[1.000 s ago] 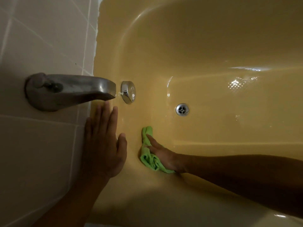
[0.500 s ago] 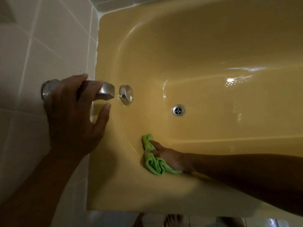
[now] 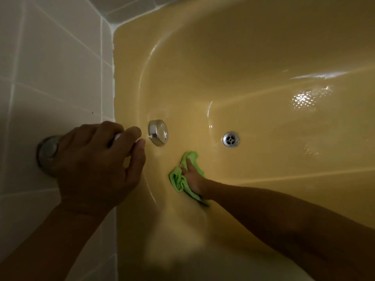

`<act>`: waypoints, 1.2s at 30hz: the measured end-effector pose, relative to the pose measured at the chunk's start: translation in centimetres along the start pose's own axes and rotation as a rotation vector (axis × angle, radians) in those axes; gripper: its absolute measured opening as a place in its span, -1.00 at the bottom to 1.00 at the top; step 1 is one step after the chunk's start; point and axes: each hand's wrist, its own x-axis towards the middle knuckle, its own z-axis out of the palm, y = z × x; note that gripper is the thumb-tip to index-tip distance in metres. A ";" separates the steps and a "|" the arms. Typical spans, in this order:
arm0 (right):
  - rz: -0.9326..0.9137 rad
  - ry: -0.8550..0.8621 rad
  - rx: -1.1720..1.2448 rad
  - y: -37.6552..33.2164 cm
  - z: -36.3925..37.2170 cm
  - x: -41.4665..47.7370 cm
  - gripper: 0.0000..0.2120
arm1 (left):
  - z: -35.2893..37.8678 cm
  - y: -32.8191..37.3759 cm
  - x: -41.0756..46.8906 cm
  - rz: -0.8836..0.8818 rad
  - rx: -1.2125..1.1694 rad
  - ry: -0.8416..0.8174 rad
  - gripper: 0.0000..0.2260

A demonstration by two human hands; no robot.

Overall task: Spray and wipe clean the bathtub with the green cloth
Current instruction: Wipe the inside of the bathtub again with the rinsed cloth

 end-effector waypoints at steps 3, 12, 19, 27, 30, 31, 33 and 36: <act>0.049 0.071 0.149 -4.4 0.3 -1.1 -0.27 | 0.0 -0.1 0.0 0.004 0.024 -0.013 -0.71; -0.194 0.174 0.353 -8.4 3.8 -3.6 -0.29 | -0.4 0.5 0.5 -0.011 0.036 0.012 -0.74; -0.305 0.045 0.168 -8.1 2.9 -13.4 -0.35 | -1.0 0.2 0.7 0.012 -0.002 -0.046 -0.70; -0.433 0.292 0.128 -9.5 -2.5 -16.0 -0.45 | -1.2 -0.2 0.8 0.037 -0.056 -0.095 -0.68; -0.557 0.359 0.000 -13.0 -4.9 -14.1 -0.43 | -1.2 -0.1 0.8 0.033 -0.067 -0.104 -0.66; -0.574 0.345 -0.065 -14.4 -5.4 -13.2 -0.43 | -1.2 -0.2 0.8 0.033 -0.060 -0.107 -0.65; -0.627 0.290 -0.235 -16.9 -5.8 -11.4 -0.42 | -1.3 -0.2 0.8 0.029 -0.050 -0.118 -0.64; -0.649 0.198 -0.435 -18.2 -5.4 -9.2 -0.37 | -1.2 -0.2 0.8 0.025 -0.050 -0.140 -0.62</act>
